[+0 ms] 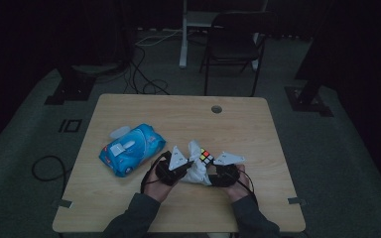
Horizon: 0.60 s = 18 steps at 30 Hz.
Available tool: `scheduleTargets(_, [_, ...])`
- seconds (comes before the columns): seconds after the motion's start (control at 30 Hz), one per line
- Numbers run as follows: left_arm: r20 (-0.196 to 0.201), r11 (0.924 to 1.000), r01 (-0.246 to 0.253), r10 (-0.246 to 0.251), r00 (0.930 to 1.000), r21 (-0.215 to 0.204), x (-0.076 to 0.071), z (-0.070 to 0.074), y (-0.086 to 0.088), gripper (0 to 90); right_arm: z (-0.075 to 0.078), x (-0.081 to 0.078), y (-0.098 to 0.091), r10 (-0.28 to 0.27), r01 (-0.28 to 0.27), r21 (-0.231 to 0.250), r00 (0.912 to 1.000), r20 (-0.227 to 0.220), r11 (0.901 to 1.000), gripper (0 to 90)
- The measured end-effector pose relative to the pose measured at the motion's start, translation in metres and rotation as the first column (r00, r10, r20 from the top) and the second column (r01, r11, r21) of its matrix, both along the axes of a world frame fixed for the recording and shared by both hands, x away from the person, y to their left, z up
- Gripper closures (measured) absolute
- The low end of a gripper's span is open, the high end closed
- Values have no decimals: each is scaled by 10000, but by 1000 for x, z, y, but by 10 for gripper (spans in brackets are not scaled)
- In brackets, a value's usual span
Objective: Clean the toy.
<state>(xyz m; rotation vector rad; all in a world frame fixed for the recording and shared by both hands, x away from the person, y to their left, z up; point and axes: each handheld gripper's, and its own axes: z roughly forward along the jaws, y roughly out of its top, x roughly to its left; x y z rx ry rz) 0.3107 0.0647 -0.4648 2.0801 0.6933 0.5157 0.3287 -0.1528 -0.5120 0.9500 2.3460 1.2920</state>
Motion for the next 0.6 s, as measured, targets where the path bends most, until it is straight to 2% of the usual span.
scheduleTargets(0.23, [44,9993,-145,144,9999,347,1,-6,1,874,2,0,-3,-45,47,254,10000,-82,9997,350])
scheduleTargets(0.4, [-253,9985,-258,270,9993,480,5,-17,2,874,5,-1,-5,-22,23,504,10000,-25,9987,350])
scheduleTargets(0.47, [-312,9985,-281,296,9991,475,6,-19,3,873,7,-1,-6,-21,22,641,10000,-17,9979,350])
scheduleTargets(0.6, [-380,9988,-305,319,9988,381,6,-19,4,874,6,-1,-6,-12,16,621,10000,-60,9981,350])
